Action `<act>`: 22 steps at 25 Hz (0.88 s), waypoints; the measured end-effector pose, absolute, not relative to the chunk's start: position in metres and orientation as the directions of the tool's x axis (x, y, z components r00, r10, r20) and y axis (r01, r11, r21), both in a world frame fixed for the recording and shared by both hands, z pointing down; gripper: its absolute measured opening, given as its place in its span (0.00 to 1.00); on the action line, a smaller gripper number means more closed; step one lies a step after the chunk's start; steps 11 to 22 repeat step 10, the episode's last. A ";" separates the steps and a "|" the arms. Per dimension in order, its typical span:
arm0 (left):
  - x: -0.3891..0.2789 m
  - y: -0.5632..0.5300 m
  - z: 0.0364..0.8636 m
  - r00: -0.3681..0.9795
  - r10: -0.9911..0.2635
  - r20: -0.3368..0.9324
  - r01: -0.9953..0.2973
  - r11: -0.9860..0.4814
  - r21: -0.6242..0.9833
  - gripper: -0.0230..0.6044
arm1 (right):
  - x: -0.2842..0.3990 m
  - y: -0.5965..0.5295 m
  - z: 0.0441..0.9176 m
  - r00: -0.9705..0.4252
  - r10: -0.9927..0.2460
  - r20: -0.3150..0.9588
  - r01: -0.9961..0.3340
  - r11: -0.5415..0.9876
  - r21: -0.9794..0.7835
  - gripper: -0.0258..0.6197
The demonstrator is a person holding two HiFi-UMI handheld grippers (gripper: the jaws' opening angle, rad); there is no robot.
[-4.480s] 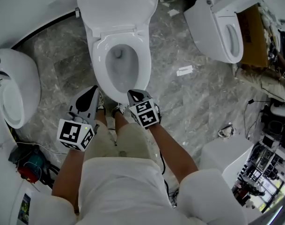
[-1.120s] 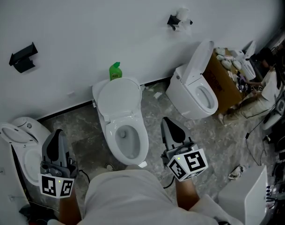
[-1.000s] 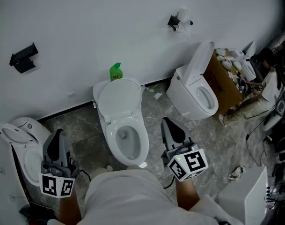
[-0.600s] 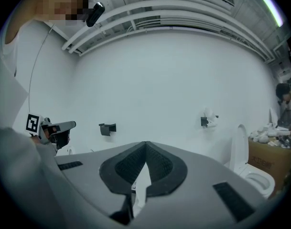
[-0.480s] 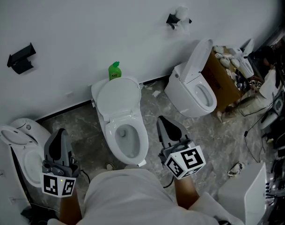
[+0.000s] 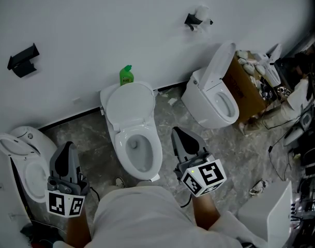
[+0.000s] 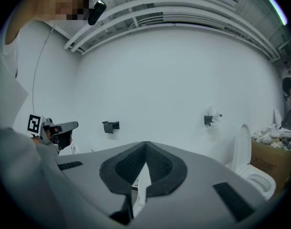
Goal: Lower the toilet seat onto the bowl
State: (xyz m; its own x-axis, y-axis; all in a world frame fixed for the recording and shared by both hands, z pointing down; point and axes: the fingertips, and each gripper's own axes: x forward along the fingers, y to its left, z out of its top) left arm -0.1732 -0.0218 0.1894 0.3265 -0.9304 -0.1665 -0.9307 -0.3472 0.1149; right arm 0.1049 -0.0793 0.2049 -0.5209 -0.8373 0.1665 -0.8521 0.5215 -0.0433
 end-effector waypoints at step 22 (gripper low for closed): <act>-0.166 -0.014 0.188 0.316 -0.935 -0.161 -0.936 -0.335 0.105 0.03 | 0.105 -0.074 0.206 -0.546 -0.821 0.169 -0.836 0.548 -0.040 0.04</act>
